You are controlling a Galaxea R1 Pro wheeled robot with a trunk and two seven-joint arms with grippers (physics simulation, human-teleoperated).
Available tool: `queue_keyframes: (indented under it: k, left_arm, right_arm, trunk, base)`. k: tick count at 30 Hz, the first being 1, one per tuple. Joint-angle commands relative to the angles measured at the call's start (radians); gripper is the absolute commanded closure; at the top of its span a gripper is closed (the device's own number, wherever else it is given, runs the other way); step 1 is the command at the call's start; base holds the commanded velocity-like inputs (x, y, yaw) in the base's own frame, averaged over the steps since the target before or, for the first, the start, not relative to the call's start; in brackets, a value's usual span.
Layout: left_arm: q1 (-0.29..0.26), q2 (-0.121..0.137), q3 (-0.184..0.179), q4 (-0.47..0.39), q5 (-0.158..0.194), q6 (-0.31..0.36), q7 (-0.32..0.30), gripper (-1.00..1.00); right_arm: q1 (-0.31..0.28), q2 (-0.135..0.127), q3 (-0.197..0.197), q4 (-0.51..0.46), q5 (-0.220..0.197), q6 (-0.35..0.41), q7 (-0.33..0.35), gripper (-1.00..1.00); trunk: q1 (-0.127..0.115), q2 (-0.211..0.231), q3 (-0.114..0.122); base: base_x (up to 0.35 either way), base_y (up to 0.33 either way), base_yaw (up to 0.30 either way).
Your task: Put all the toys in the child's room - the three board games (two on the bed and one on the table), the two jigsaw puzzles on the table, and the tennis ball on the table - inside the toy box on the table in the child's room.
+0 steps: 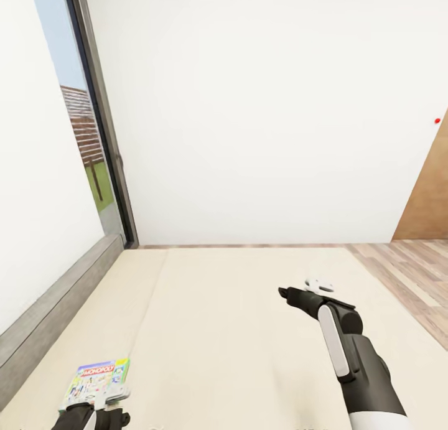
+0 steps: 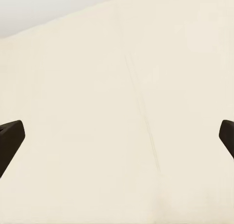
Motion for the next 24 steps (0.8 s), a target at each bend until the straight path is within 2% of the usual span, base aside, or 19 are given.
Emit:
queue_keyframes:
  k: [1,8,9,11,14,18,22,24]
  left_arm:
    - [-0.001,0.0,0.006,0.004,-0.008,0.004,-0.003,-1.0]
    - [-0.001,0.001,0.007,0.01,-0.01,0.002,0.017,-1.0]
    - [-0.049,0.0,0.006,0.007,-0.032,0.009,0.051,-1.0]
    - [-0.075,0.001,0.006,0.009,-0.046,0.007,0.064,-1.0]
    - [-0.096,0.0,0.005,0.012,-0.079,0.001,0.074,-1.0]
    - [-0.103,-0.003,0.004,0.013,-0.093,-0.005,0.077,-1.0]
    - [-0.104,0.0,0.003,0.013,-0.096,-0.017,0.077,-1.0]
    - [-0.104,0.002,0.001,0.015,-0.097,-0.02,0.077,-1.0]
  right_arm:
    - [-0.001,0.002,0.0,-0.006,-0.012,0.011,-0.009,-1.0]
    - [-0.001,0.003,0.0,-0.033,-0.015,0.027,-0.009,-1.0]
    - [-0.001,0.003,0.0,-0.037,-0.015,0.027,-0.009,-1.0]
    - [-0.001,0.004,0.0,-0.037,-0.014,0.027,-0.009,-1.0]
    - [-0.001,0.005,0.001,-0.039,-0.015,0.028,-0.009,-1.0]
    - [-0.001,0.006,0.004,-0.039,-0.015,0.03,-0.009,-1.0]
    - [-0.001,0.007,0.03,-0.041,-0.015,0.047,-0.01,-1.0]
    - [-0.001,0.007,0.065,-0.043,-0.015,0.074,-0.009,-1.0]
  trunk:
    - [0.0,-0.001,-0.003]
    - [0.0,-0.001,-0.013]
    - [0.0,-0.001,-0.014]
    - [0.0,-0.001,-0.017]
    - [0.0,-0.001,-0.02]
    - [0.0,-0.001,-0.025]
    - [0.0,-0.001,-0.03]
    - [0.0,-0.001,-0.033]
  base:
    - [0.0,0.0,0.0]
    - [0.0,0.0,0.0]
    - [0.0,0.0,0.0]
    - [0.0,0.0,0.0]
    - [0.0,0.0,0.0]
    - [0.0,0.0,0.0]
    - [0.0,0.0,0.0]
    - [0.0,0.0,0.0]
